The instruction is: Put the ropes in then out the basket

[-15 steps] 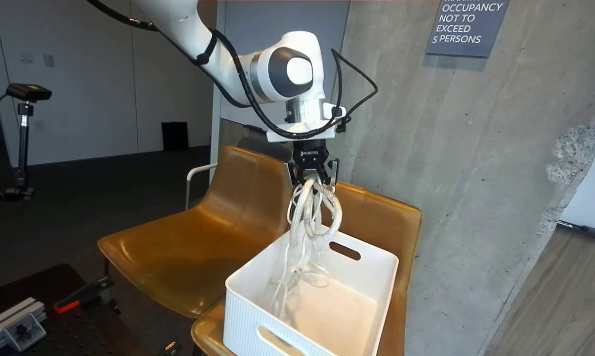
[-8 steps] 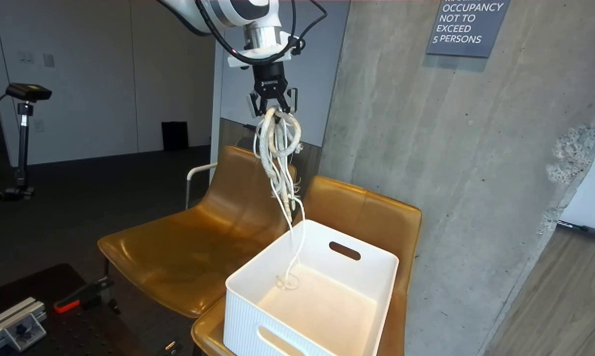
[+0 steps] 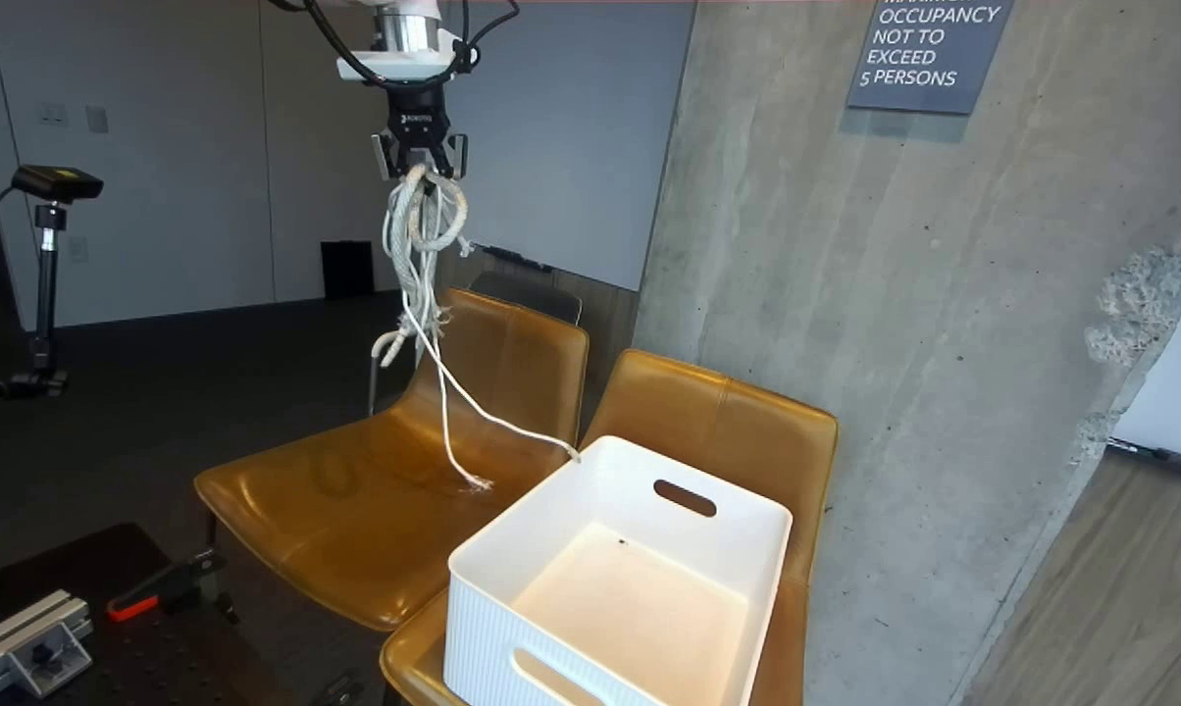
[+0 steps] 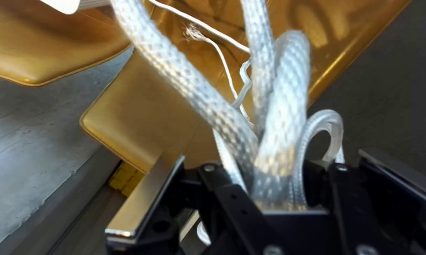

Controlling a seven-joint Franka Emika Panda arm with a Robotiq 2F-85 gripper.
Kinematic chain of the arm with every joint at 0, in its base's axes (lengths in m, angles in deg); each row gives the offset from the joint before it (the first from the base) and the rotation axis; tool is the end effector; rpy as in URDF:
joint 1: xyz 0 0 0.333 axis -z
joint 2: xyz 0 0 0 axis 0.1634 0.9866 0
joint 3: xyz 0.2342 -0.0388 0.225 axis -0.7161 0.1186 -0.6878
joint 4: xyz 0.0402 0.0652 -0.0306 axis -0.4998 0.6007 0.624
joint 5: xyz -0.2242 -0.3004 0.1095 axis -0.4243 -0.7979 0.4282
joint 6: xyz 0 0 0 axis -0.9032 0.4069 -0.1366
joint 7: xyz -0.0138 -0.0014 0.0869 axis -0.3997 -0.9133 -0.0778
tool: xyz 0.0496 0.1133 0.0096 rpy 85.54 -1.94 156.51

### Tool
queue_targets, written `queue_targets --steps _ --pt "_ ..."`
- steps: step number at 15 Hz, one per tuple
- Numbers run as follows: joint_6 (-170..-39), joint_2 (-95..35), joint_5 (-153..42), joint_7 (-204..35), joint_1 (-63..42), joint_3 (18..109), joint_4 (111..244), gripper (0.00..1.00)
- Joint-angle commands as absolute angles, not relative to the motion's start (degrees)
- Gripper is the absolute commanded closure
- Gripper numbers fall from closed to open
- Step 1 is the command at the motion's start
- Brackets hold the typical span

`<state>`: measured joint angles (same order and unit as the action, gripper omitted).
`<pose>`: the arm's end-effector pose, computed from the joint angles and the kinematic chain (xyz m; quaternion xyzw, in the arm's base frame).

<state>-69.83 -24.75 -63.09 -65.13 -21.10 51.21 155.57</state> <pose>0.6581 0.1951 0.5652 0.9489 0.3006 0.0710 0.0645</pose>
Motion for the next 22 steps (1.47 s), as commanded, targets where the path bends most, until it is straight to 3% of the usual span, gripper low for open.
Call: queue_targets --steps 1,14,15,16,18,22 --pt "-67.18 -20.71 -59.75 -65.56 -22.04 49.91 151.1 0.98" --pt "-71.63 -21.16 -57.93 -64.83 -18.15 49.99 161.14 0.98" --pt "-72.5 -21.49 -58.11 -64.78 -17.77 49.89 162.14 0.88" --pt "-73.24 -21.88 -58.16 -64.78 -17.45 49.8 163.13 0.66" --pt "-74.74 -22.85 -57.81 -64.97 -17.47 50.26 165.07 0.63" --pt "-77.39 -24.73 -57.96 -64.9 -17.33 50.2 168.63 0.35"
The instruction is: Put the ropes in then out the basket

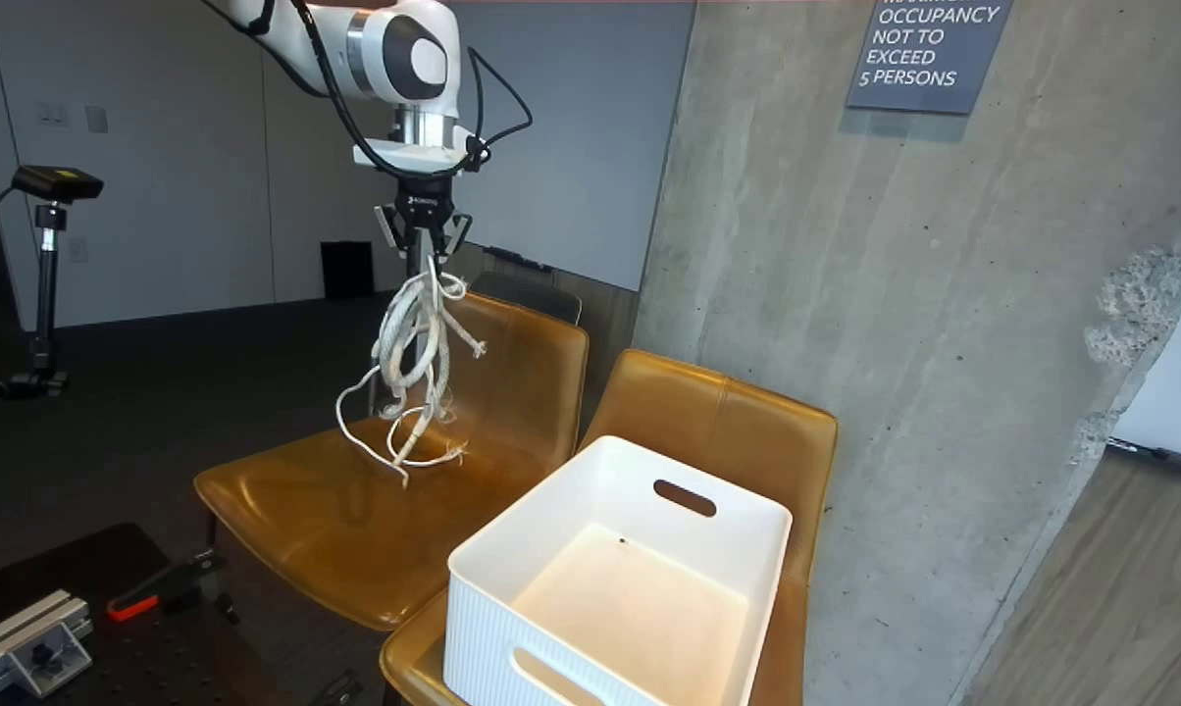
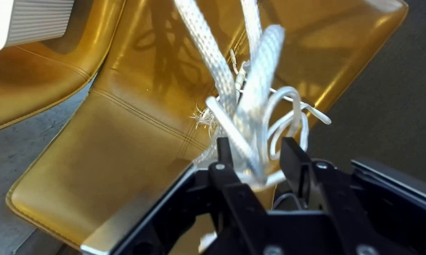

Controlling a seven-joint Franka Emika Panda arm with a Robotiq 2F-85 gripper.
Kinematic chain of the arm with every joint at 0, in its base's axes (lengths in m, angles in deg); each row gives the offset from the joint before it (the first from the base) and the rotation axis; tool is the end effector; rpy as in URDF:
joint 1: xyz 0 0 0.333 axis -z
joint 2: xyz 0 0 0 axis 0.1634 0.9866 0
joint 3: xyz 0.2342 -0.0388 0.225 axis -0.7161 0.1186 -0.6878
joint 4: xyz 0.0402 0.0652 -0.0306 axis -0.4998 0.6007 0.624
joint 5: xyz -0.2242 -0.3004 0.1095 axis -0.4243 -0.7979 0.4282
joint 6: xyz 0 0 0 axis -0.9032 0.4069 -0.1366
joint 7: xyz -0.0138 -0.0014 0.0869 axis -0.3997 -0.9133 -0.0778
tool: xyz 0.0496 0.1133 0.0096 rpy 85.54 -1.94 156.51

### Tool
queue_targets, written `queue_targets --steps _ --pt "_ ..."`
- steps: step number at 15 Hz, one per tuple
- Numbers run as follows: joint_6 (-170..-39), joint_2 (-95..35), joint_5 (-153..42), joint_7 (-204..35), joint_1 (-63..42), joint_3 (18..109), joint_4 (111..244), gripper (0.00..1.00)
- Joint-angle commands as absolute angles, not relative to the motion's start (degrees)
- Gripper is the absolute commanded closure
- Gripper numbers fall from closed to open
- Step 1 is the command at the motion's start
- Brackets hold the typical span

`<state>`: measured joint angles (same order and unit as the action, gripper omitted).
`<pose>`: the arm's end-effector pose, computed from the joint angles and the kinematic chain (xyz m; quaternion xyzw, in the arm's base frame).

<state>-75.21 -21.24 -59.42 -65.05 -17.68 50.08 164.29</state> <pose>0.6708 0.1786 0.4582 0.9573 0.2879 0.0106 0.0252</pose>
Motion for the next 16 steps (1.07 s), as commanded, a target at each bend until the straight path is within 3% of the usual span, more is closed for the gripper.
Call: queue_targets --steps 1,5,16 --pt "-77.84 -25.22 -58.0 -64.87 -17.31 50.21 169.35 0.27" --pt "-78.59 -27.19 -58.42 -64.3 -16.51 50.77 171.5 0.01" --pt "-83.93 -30.87 -57.98 -40.16 -5.64 54.6 180.02 0.0"
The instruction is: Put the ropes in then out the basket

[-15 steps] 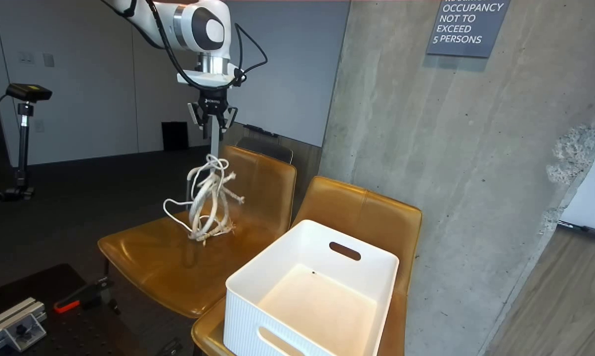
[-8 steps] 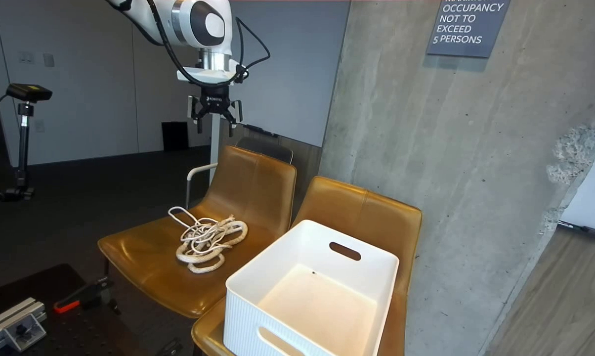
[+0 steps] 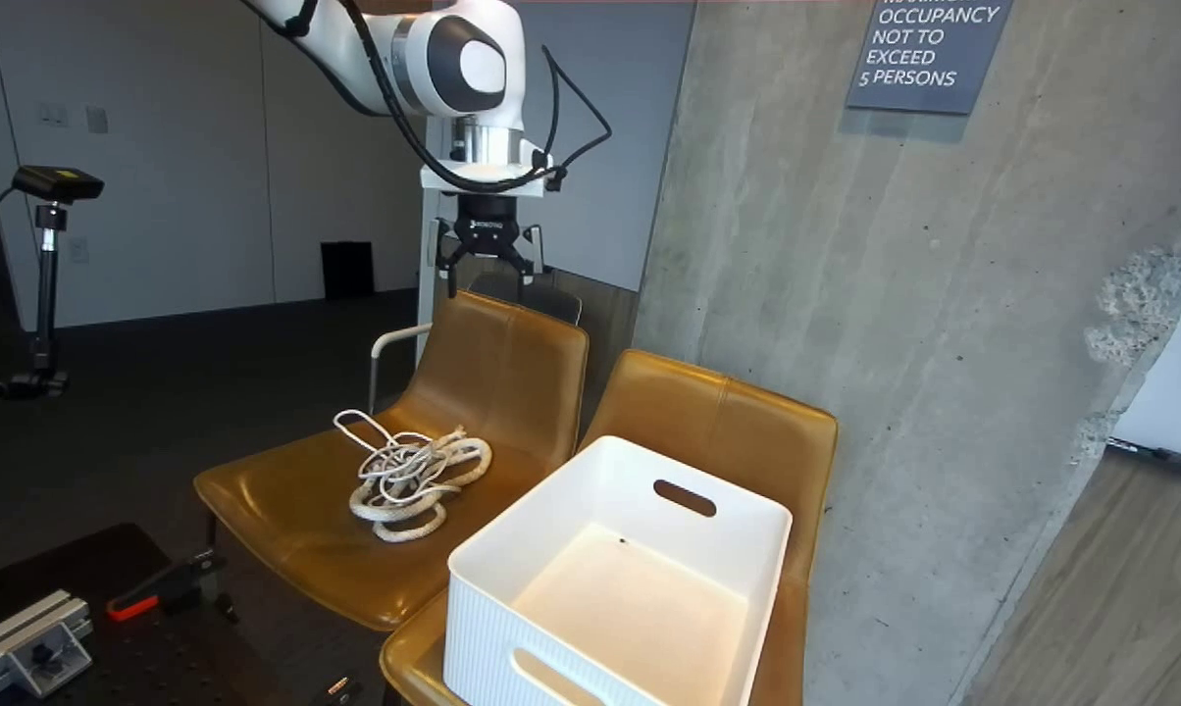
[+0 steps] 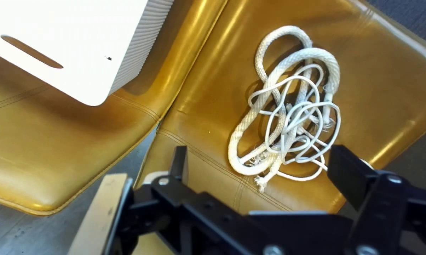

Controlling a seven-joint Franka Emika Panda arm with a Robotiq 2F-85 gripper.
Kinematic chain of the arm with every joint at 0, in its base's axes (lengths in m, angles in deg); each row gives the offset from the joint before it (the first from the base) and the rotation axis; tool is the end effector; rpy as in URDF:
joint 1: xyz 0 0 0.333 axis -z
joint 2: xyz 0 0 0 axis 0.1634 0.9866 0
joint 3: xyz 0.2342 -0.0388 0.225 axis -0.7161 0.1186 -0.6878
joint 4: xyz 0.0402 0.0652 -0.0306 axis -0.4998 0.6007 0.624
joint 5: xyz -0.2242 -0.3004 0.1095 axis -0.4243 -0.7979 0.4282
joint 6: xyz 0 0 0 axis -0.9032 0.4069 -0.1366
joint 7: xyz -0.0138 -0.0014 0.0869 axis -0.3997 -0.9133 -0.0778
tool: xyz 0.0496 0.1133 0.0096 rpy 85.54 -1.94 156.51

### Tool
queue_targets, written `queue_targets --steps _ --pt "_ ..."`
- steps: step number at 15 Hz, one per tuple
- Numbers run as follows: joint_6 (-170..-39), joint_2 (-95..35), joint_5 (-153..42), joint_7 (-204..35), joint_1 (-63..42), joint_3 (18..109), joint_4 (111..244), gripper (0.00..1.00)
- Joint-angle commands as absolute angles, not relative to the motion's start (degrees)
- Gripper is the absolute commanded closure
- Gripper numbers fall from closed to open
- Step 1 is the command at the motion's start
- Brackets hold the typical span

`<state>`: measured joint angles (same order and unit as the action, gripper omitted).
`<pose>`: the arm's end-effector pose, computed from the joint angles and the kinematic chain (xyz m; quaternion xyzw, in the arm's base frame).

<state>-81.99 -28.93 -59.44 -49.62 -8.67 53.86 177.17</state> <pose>0.6570 0.0373 0.4499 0.9459 0.3207 0.0117 0.0473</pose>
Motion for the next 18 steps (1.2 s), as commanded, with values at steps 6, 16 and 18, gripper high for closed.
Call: queue_targets --steps 6,16,18 --pt "-81.32 -29.01 -55.94 -16.54 0.6 56.99 177.77 0.0" --pt "-75.0 -29.15 -57.95 13.78 2.64 60.34 178.31 0.0" --pt "-74.99 -29.01 -58.17 17.25 2.71 61.15 177.99 0.0"
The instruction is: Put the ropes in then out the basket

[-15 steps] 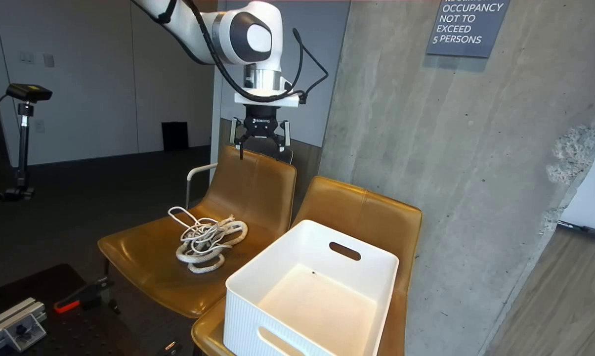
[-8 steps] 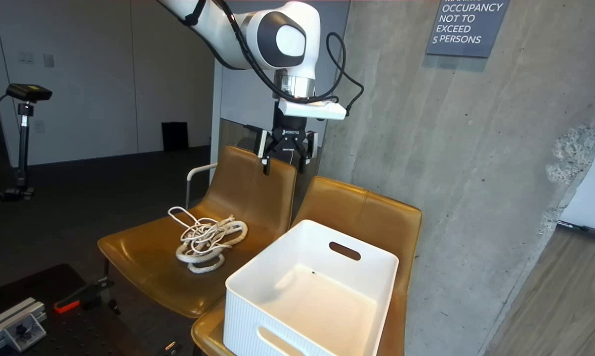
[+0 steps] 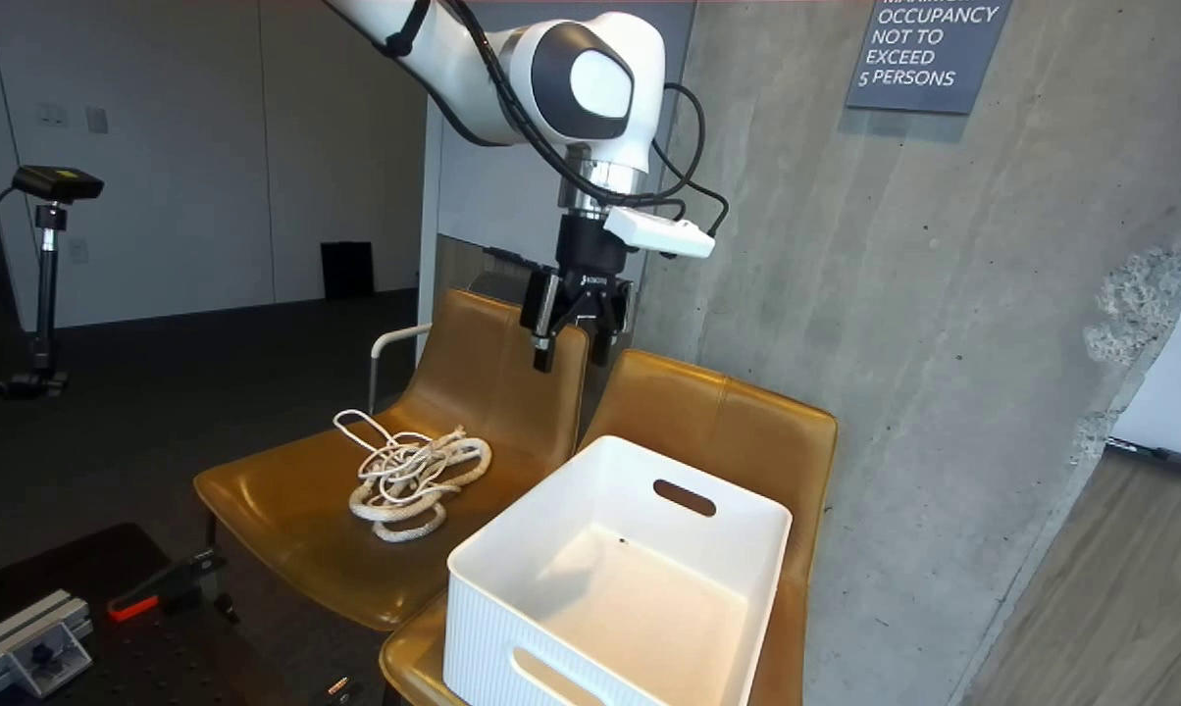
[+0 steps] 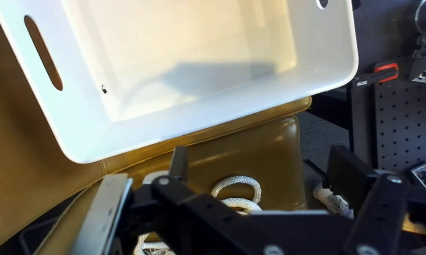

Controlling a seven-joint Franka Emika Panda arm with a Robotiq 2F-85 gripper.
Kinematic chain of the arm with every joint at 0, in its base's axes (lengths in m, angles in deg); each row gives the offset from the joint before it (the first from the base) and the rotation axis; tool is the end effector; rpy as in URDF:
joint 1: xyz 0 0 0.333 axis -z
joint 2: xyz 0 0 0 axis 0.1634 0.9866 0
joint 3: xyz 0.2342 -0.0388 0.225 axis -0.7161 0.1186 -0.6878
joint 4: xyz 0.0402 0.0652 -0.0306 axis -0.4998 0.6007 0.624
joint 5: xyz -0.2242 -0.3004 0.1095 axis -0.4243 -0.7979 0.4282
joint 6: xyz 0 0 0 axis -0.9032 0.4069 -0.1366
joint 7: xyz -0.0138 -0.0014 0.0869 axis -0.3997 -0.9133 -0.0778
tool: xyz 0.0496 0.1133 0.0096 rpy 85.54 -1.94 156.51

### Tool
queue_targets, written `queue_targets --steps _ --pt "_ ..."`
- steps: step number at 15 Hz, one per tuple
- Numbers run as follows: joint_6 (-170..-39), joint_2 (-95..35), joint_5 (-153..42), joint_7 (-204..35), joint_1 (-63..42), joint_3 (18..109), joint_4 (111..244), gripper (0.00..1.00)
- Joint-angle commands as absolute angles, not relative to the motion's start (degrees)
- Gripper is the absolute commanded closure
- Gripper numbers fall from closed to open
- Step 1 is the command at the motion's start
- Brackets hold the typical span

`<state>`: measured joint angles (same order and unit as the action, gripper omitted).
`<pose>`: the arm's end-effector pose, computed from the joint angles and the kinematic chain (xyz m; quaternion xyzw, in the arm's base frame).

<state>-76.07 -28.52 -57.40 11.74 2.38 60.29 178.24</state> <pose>0.6247 -0.1495 0.4269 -0.7603 -0.6466 0.0616 0.0072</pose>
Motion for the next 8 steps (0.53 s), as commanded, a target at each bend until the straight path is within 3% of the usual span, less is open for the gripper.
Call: queue_targets --steps 1,8 --pt "-75.16 -28.73 -58.02 18.73 2.86 61.54 177.57 0.0" --pt "-75.88 -28.51 -56.59 19.97 2.61 62.74 177.72 0.0"
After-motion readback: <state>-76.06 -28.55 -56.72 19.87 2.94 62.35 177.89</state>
